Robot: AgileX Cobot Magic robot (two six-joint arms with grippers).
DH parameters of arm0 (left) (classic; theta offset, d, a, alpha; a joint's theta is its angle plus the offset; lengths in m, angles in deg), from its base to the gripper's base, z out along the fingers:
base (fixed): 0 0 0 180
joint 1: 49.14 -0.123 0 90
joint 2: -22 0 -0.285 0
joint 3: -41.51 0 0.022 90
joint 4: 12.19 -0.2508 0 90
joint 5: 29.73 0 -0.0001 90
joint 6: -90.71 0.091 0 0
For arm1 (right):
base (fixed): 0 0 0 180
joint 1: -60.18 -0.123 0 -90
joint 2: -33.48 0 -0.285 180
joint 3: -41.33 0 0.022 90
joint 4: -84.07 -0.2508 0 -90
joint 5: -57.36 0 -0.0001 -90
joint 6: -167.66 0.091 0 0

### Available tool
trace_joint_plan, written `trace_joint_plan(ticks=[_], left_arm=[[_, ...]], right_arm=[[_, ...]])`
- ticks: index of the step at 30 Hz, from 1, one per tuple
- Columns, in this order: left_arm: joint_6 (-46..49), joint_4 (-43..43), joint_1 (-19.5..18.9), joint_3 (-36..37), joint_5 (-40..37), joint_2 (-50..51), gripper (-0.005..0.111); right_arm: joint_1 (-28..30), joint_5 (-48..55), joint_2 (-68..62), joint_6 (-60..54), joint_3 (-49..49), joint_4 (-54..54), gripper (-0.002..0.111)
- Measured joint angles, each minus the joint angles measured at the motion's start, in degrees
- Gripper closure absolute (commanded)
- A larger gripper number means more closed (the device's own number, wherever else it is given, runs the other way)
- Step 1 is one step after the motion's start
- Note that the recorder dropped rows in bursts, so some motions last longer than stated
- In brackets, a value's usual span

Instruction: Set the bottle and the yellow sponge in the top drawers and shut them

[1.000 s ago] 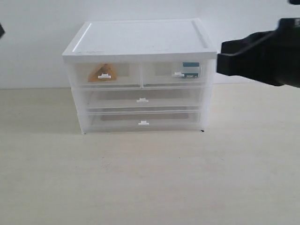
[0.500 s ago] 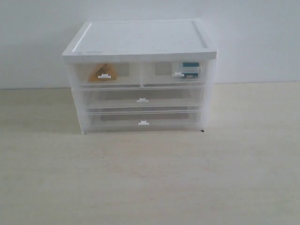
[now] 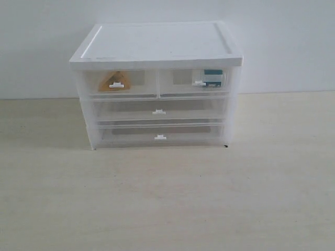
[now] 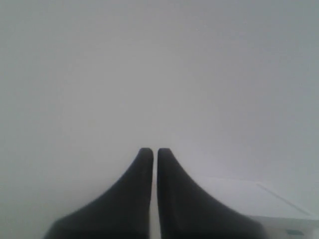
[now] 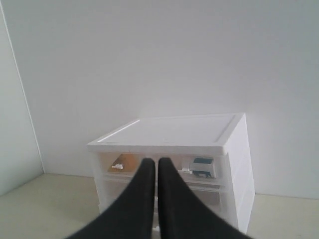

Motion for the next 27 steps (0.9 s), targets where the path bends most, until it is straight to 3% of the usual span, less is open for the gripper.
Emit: trace_joint_plan(ticks=[27], left_arm=[[-1.5,0.5,0.0,0.0,-2.3,0.0,0.103]], right_arm=[[0.0,2.5,0.3,0.2,0.0,-0.2,0.108]])
